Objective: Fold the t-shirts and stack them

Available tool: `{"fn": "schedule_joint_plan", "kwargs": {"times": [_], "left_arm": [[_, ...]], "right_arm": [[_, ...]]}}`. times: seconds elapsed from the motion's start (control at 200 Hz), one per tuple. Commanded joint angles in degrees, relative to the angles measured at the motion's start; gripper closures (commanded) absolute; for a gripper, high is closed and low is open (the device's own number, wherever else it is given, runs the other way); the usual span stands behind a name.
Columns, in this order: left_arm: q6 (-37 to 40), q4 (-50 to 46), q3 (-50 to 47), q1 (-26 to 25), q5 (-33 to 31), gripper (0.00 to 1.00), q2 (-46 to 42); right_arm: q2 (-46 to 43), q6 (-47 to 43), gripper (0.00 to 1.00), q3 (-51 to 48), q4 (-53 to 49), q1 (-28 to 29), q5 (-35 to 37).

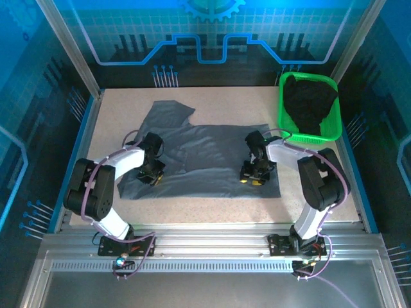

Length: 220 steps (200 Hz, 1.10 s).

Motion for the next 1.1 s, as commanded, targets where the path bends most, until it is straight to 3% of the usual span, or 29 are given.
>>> {"fn": "schedule_joint_plan", "kwargs": {"times": [0.0, 0.4, 0.655, 0.77, 0.88, 1.095], "left_arm": [[-5.83, 0.34, -5.74, 0.69, 0.83, 0.8, -0.23], [-6.53, -5.92, -14.61, 2.72, -0.04, 0.81, -10.55], [-6.6, -9.29, -17.46, 7.63, -0.63, 0.81, -19.5], [-1.63, -9.37, -9.2, 8.61, -4.06, 0.7, -18.3], [5.22, -7.99, 4.11, 8.97, -7.61, 0.63, -11.49], [12.74, -5.92, 32.05, 13.62, -5.45, 0.52, 10.21]], "right_arm": [[5.03, -1.22, 0.54, 1.26, -6.84, 2.65, 4.0], [7.02, -2.15, 0.51, 3.22, -13.36, 11.58, 0.83], [5.82, -2.43, 0.48, 6.01, -13.93, 11.71, -0.95], [1.07, -3.92, 0.41, 9.77, -11.94, 9.27, -1.29], [-0.41, -5.42, 0.39, 15.89, -10.32, 5.88, 1.91], [12.55, -9.07, 0.42, 35.18, -12.03, 0.18, 15.83]]}}
